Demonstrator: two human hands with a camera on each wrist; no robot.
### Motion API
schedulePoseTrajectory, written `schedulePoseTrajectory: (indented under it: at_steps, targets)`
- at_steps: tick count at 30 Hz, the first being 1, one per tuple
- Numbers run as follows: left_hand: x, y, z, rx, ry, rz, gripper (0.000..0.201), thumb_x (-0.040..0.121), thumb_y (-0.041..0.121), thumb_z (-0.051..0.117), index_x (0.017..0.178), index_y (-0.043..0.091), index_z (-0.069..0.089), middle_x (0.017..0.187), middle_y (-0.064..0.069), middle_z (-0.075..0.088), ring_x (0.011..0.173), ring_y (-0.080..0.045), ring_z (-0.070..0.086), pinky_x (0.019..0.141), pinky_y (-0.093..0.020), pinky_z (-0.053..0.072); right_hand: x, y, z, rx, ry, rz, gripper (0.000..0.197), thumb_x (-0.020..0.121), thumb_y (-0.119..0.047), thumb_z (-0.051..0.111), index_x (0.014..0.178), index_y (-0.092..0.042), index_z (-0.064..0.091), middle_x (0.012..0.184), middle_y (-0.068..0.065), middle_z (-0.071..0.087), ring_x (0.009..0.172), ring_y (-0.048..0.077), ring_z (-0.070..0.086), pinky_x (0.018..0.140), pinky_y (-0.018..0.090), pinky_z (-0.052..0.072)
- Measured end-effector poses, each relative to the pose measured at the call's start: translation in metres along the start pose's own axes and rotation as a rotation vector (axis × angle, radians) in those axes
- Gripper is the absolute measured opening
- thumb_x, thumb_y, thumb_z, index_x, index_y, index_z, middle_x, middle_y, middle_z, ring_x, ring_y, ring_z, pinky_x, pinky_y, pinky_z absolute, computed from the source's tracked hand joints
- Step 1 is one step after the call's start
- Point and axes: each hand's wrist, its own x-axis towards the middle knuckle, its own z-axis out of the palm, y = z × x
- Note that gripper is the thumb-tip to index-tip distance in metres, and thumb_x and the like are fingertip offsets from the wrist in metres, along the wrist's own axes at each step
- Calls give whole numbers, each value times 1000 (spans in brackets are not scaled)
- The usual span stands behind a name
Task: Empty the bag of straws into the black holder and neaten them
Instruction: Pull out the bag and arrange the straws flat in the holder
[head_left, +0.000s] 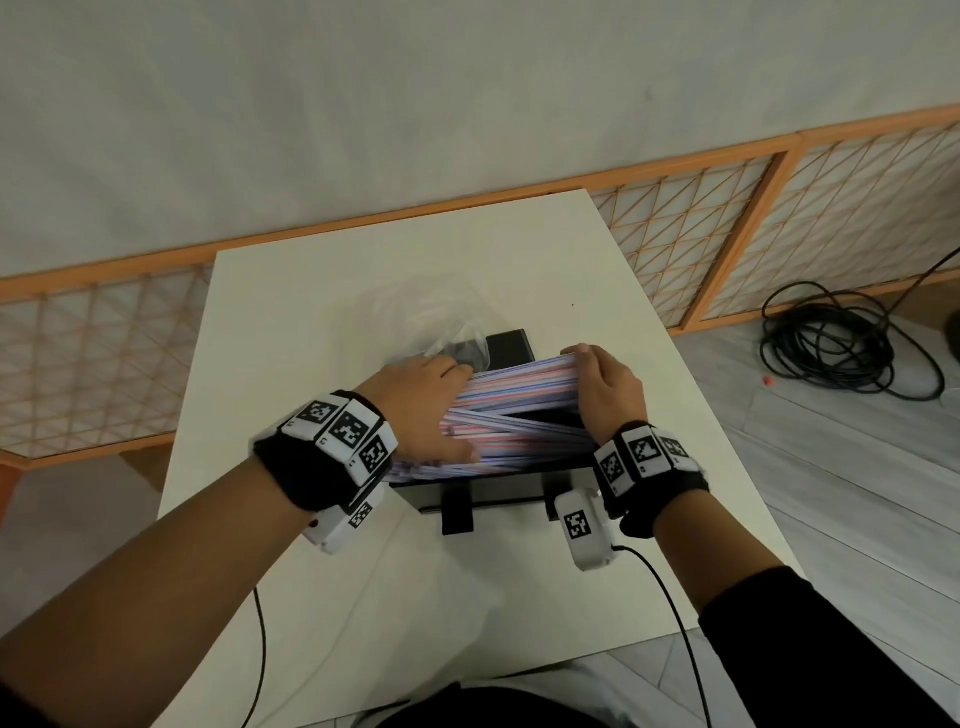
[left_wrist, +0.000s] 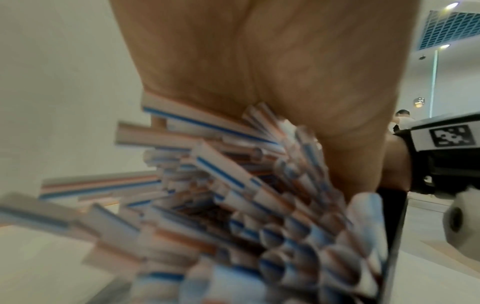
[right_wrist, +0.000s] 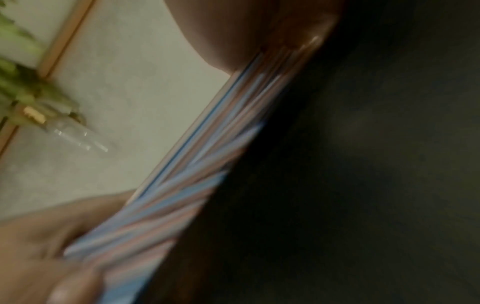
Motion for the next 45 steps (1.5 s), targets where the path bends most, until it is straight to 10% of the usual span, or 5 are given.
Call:
schedulePoseTrajectory:
  at_steps: [9, 19, 32, 39, 45]
  targets:
    - [5, 11, 5, 31, -21, 9, 85, 76, 63, 42, 143, 13, 26, 137, -8, 43, 121, -28, 45, 99, -40, 41, -5, -1, 2, 3, 30, -17, 36, 97, -30, 39, 108, -10, 68, 117, 8, 67, 110, 21, 56, 86, 17, 31]
    - [1, 1, -13, 50, -69, -42, 92, 73, 83, 33, 142, 22, 31, 143, -3, 43, 125, -25, 46, 100, -39, 38, -4, 12, 8, -474, -50, -200, 31, 94, -36, 42, 119, -23, 57, 144, 4, 41, 135, 25, 34, 117, 51, 10]
    - [-36, -39, 25, -1031, 698, -364, 71, 85, 62, 24, 137, 18, 42, 145, 0, 41, 135, -11, 34, 112, -27, 21, -9, 13, 10, -454, -47, -233, 32, 96, -34, 39, 123, -25, 56, 143, -2, 45, 140, 18, 27, 116, 52, -3]
    - [-16, -4, 50, -1508, 471, -533, 60, 92, 65, 17, 124, 25, 48, 135, 0, 51, 121, -8, 52, 109, -29, 36, -12, 9, 13, -611, -121, -287, 39, 99, -40, 26, 131, -34, 46, 149, -5, 38, 145, 19, 14, 115, 55, -9]
    - [-12, -17, 34, -1277, 526, -492, 88, 86, 70, 24, 149, 9, 15, 158, -12, 16, 145, -25, 17, 118, -37, 12, -10, 6, 8, -572, -165, -297, 41, 98, -41, 26, 133, -30, 45, 150, -3, 35, 145, 20, 13, 115, 50, -7]
